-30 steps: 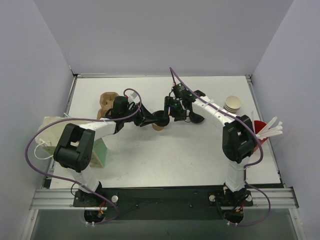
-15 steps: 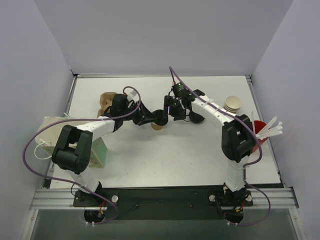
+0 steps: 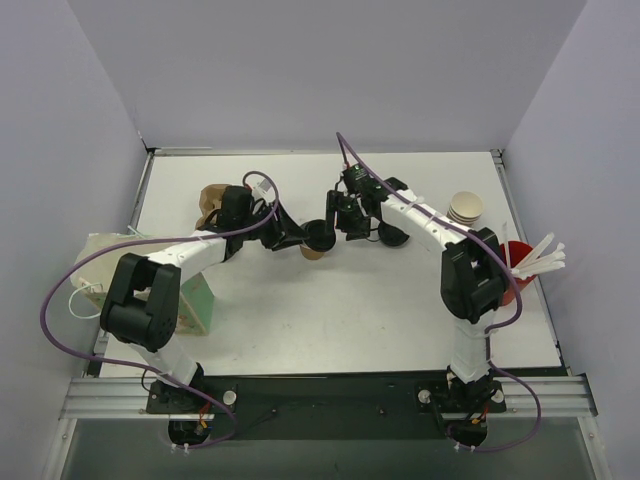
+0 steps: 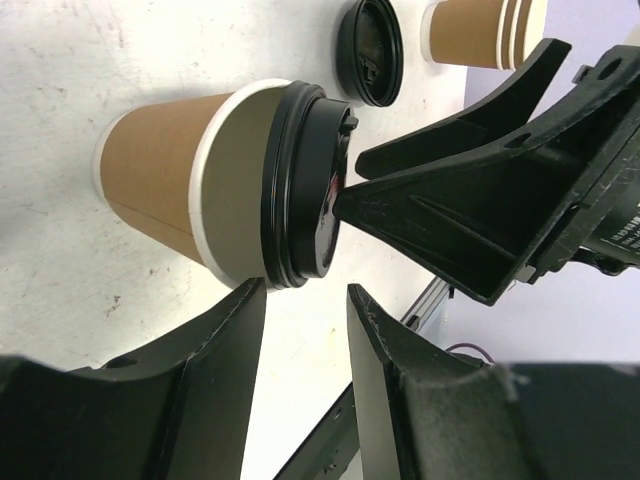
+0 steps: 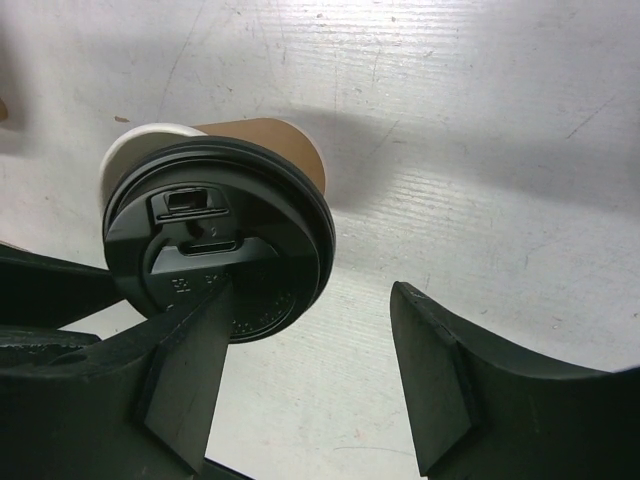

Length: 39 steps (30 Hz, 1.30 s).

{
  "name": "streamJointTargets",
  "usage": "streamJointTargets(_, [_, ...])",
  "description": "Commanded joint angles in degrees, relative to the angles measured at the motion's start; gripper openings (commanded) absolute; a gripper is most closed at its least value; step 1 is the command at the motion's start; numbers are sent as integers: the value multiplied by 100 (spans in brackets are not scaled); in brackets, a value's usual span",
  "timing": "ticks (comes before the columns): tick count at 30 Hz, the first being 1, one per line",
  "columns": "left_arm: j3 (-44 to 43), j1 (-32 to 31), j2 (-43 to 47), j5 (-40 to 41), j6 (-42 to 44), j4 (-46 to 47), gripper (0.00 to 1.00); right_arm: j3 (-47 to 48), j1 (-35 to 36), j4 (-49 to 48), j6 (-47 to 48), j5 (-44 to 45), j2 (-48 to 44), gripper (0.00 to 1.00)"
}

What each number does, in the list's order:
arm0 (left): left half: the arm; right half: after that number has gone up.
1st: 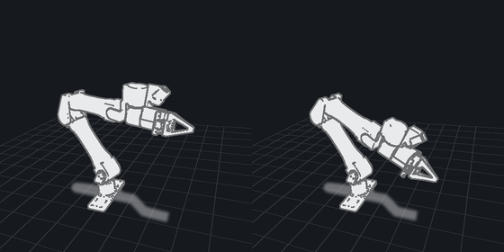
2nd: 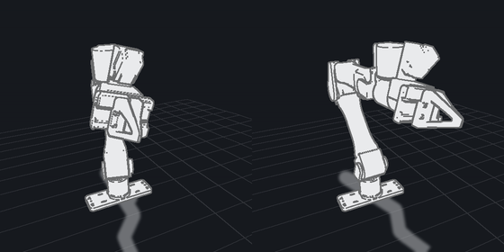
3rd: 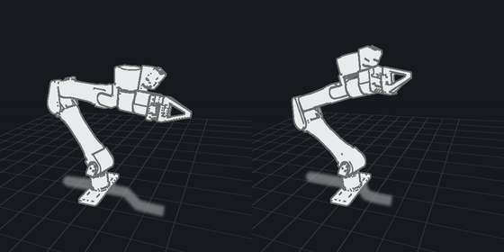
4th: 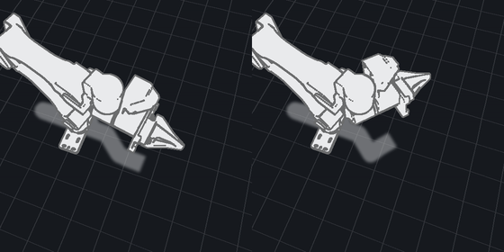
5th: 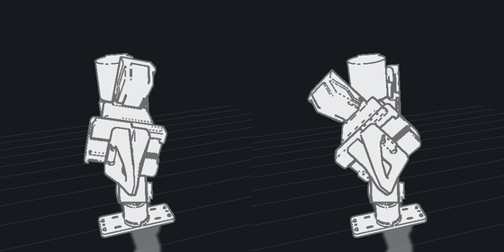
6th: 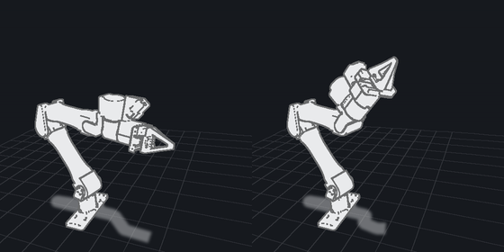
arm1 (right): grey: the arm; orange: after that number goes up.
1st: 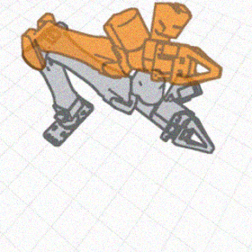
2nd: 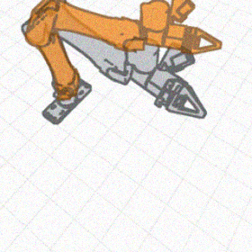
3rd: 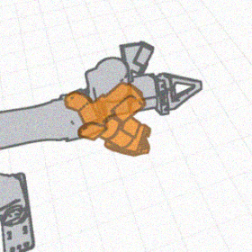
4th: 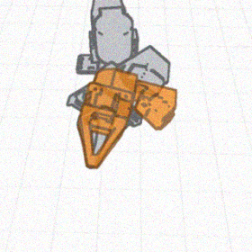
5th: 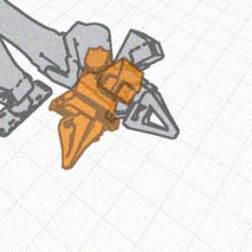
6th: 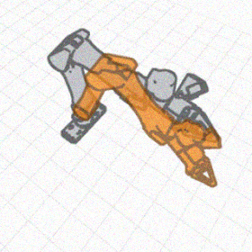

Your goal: Pack the takeout coffee

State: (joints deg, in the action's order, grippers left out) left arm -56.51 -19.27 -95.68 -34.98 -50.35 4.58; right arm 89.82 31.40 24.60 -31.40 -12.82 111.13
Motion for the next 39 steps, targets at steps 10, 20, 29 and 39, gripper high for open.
streamJointTargets(10, [-527, 90, 322, 369, 640, -729, 48, 369, 86, 238, -7, 60, 172, 59])
streamJointTargets(20, [-1204, 63, 181, 1160, 1650, -1907, 53, 510, 138, 273, -42, 78, 251, 59])
streamJointTargets(29, [-1433, -60, -258, 826, 1809, -1846, 60, 554, 174, 300, -86, 113, 286, 58])
streamJointTargets(39, [-1451, -183, -425, 870, 1844, -1794, 60, 598, 183, 300, -147, 122, 260, 57])
